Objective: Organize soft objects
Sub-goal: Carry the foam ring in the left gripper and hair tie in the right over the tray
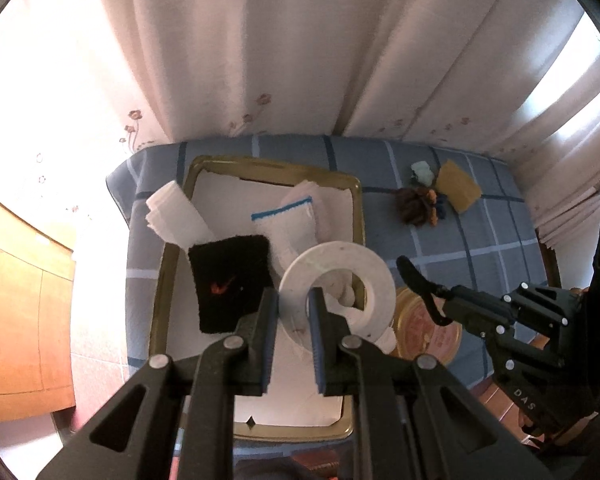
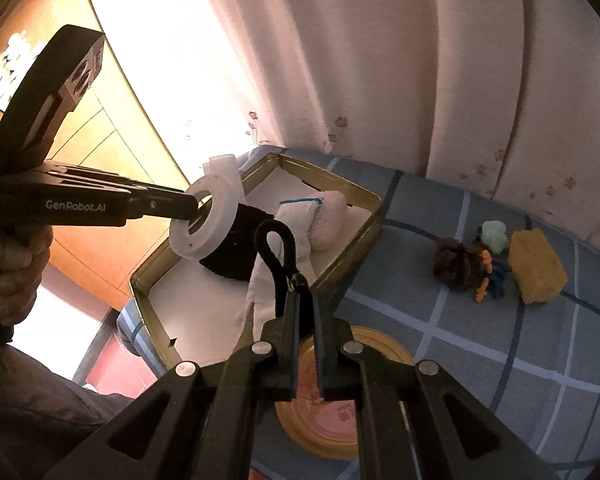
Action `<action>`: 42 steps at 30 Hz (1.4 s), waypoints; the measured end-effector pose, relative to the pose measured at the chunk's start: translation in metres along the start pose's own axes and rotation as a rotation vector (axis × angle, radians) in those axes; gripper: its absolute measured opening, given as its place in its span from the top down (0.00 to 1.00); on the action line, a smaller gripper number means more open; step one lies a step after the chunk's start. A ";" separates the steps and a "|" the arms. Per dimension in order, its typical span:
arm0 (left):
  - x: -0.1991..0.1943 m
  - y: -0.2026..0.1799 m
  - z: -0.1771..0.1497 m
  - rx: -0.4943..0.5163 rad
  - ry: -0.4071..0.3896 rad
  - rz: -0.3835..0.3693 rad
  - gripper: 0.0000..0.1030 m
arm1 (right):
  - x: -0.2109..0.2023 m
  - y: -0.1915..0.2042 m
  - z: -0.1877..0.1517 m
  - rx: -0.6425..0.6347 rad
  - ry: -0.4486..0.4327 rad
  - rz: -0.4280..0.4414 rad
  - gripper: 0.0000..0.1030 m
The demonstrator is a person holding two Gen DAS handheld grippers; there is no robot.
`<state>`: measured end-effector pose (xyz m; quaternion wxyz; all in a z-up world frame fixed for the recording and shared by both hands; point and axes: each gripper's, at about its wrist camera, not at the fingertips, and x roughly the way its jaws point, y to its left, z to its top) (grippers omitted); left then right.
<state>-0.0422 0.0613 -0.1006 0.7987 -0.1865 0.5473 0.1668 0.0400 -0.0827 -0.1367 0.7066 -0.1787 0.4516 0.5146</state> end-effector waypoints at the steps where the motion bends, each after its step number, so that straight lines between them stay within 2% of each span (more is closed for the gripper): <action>1: 0.000 0.001 -0.001 -0.003 0.000 0.001 0.87 | 0.001 0.001 0.000 -0.003 0.000 0.002 0.93; 15: -0.011 0.024 -0.012 -0.043 -0.008 0.022 0.87 | 0.010 0.025 0.007 -0.049 0.007 0.039 0.93; 42: -0.008 0.061 -0.030 -0.107 0.033 0.049 0.87 | 0.036 0.051 0.014 -0.090 0.041 0.095 0.93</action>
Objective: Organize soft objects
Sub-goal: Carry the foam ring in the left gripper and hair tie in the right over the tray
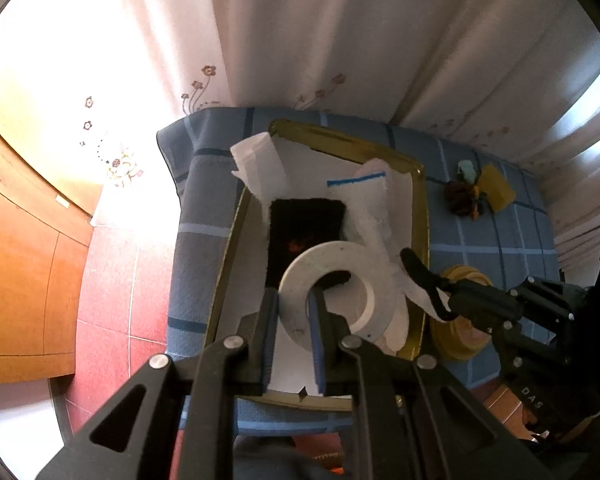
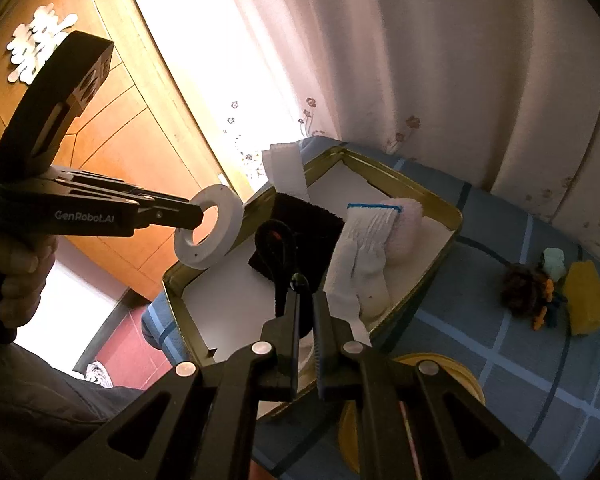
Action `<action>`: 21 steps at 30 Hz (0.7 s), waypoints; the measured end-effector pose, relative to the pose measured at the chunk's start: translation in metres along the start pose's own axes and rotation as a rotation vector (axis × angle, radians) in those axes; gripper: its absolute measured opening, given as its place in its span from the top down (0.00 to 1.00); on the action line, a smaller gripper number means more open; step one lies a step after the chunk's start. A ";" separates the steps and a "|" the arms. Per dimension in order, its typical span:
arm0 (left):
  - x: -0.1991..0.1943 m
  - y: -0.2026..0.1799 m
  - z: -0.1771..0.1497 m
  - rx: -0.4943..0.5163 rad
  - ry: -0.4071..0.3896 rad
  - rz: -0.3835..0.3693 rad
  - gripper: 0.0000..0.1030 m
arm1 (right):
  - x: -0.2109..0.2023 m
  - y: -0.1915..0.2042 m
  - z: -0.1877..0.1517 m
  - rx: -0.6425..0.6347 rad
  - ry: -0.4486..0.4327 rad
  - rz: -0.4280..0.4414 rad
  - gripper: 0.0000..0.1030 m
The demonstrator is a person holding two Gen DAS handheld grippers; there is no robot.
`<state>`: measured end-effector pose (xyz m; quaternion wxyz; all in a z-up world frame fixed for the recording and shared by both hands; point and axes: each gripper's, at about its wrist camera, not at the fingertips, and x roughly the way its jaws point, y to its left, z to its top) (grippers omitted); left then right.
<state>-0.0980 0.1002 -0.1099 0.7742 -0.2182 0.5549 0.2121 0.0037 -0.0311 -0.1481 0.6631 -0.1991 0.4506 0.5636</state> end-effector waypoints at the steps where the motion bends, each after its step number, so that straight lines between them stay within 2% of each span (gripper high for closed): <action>1: 0.001 0.001 0.000 -0.003 0.003 0.000 0.87 | 0.001 0.000 0.000 -0.002 0.004 0.002 0.93; 21: 0.021 0.015 -0.006 -0.037 0.068 0.008 0.87 | 0.022 0.005 -0.001 -0.008 0.057 0.036 0.93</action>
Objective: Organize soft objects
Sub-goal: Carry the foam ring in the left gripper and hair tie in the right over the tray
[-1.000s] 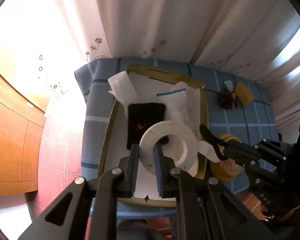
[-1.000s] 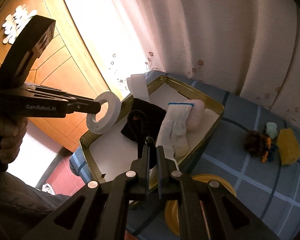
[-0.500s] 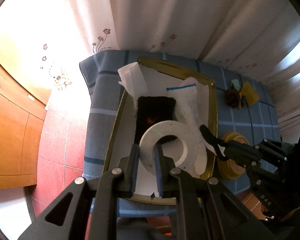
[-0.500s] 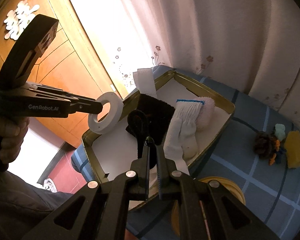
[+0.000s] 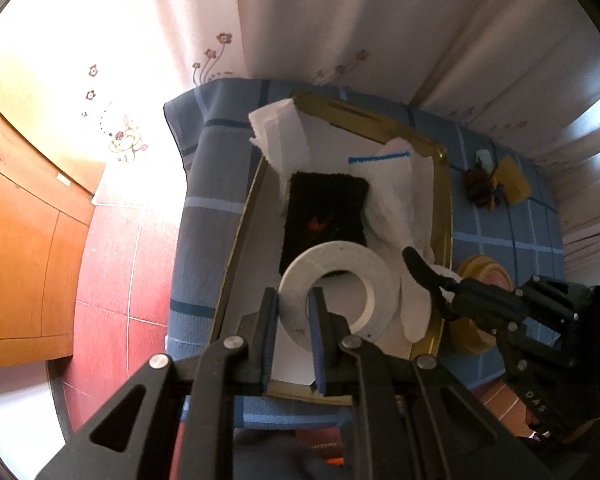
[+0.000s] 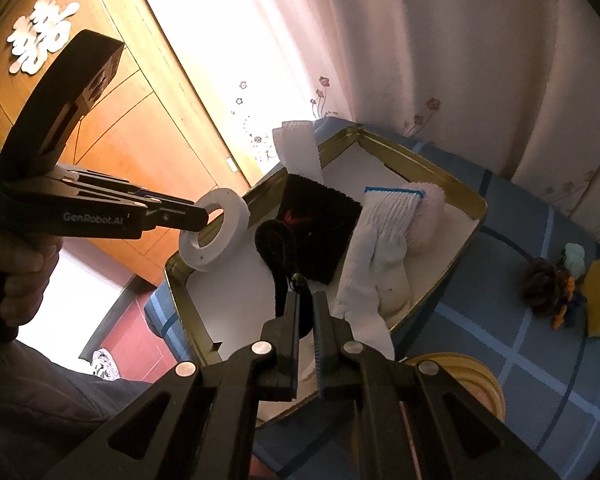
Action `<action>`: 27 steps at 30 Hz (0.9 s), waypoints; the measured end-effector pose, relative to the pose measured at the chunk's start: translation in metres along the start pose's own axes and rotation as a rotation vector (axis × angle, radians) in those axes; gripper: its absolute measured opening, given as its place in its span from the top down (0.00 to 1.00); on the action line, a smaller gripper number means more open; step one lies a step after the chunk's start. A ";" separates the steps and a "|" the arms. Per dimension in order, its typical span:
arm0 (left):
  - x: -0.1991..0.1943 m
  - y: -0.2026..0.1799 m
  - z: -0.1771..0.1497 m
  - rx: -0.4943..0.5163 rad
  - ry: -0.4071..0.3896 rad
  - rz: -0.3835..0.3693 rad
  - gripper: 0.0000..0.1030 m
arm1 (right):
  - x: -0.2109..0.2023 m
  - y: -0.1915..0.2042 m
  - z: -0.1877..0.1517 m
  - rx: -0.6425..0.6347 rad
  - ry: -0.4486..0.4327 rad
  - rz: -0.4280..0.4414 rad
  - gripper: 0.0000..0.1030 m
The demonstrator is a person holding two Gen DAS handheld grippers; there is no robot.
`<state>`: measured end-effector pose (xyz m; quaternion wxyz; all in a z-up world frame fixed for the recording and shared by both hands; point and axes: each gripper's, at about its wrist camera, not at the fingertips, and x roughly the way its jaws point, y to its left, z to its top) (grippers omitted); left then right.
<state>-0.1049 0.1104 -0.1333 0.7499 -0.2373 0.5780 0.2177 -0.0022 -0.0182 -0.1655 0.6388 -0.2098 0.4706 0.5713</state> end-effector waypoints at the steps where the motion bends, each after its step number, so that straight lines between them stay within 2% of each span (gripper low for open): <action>1: 0.002 0.000 0.000 -0.001 0.003 0.001 0.87 | 0.001 0.001 0.000 -0.001 0.003 0.002 0.93; 27: 0.033 0.012 -0.013 0.016 0.112 0.017 0.87 | 0.036 0.019 -0.011 -0.032 0.110 0.010 0.93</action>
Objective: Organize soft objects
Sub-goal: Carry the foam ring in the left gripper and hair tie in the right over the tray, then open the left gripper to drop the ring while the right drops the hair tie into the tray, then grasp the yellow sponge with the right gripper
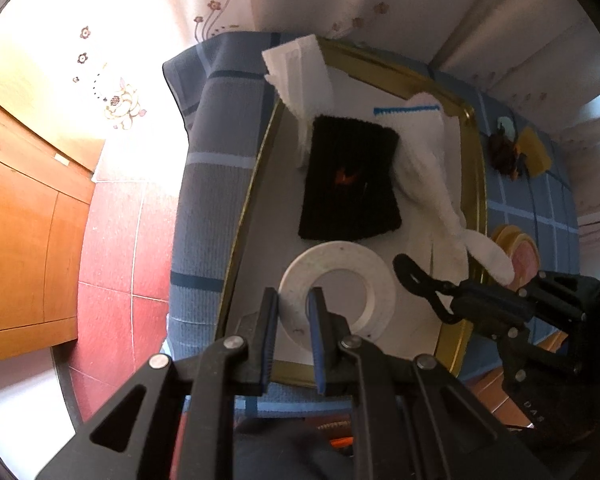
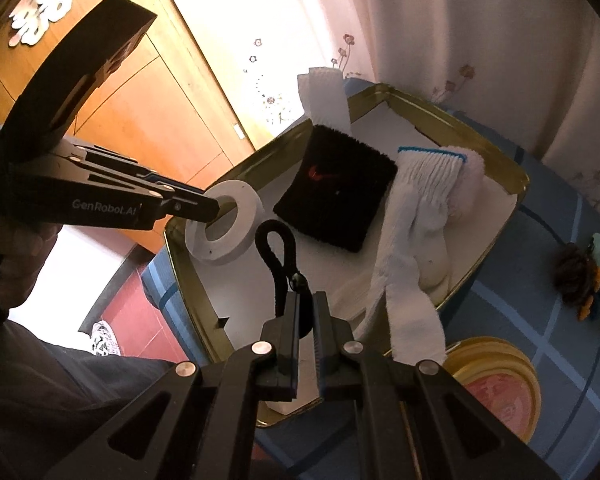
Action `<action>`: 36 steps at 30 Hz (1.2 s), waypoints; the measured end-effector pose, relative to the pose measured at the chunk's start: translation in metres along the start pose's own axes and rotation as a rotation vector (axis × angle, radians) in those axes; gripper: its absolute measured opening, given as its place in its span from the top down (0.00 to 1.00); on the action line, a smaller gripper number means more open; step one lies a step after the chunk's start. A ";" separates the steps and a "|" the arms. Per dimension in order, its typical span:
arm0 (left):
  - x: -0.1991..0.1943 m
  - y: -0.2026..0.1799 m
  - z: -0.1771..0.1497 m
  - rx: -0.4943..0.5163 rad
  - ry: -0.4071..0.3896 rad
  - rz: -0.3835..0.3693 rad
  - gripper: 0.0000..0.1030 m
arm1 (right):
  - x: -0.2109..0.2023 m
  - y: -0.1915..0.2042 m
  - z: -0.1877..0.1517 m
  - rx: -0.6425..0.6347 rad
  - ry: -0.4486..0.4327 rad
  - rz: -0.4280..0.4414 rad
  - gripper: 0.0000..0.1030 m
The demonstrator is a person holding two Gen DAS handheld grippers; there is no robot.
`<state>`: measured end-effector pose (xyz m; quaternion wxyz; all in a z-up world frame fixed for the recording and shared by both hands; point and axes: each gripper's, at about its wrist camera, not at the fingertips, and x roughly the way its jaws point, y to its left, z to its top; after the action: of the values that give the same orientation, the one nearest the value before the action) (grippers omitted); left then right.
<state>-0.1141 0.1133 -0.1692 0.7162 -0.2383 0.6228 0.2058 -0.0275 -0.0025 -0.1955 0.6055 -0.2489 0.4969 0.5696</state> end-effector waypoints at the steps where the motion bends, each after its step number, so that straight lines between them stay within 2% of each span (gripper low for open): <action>1: 0.001 0.000 0.000 0.002 0.003 0.000 0.87 | 0.001 0.000 0.000 0.001 0.003 -0.001 0.93; 11: 0.009 -0.003 0.002 0.032 0.028 0.015 0.87 | 0.013 0.003 -0.003 0.001 0.030 -0.015 0.92; 13: 0.011 -0.003 0.003 0.035 0.036 0.029 0.85 | 0.015 0.003 -0.001 0.000 0.032 -0.041 0.87; 15: 0.011 -0.004 0.005 0.036 0.040 0.034 0.81 | 0.014 0.000 -0.001 0.011 0.033 -0.053 0.63; 16: 0.011 -0.004 0.006 0.036 0.040 0.035 0.77 | 0.013 -0.002 -0.001 0.019 0.027 -0.054 0.60; 19: 0.007 -0.007 0.010 0.035 0.024 0.037 0.65 | 0.004 -0.008 -0.003 0.027 0.012 -0.064 0.58; 21: 0.005 -0.009 0.014 0.034 0.010 0.030 0.64 | -0.003 -0.015 -0.003 0.039 -0.008 -0.076 0.58; 25: 0.002 -0.023 0.029 0.045 -0.014 0.014 0.64 | -0.028 -0.036 -0.006 0.090 -0.062 -0.109 0.58; 31: 0.002 -0.058 0.047 0.084 -0.035 -0.006 0.60 | -0.064 -0.092 -0.023 0.222 -0.117 -0.220 0.58; 36: 0.004 -0.092 0.058 0.118 -0.042 -0.017 0.53 | -0.087 -0.150 -0.045 0.351 -0.127 -0.329 0.45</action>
<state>-0.0132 0.0736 -0.1592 0.7437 -0.1968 0.6166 0.1675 0.1113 -0.1139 -0.1749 0.7541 -0.1813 0.5020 0.3828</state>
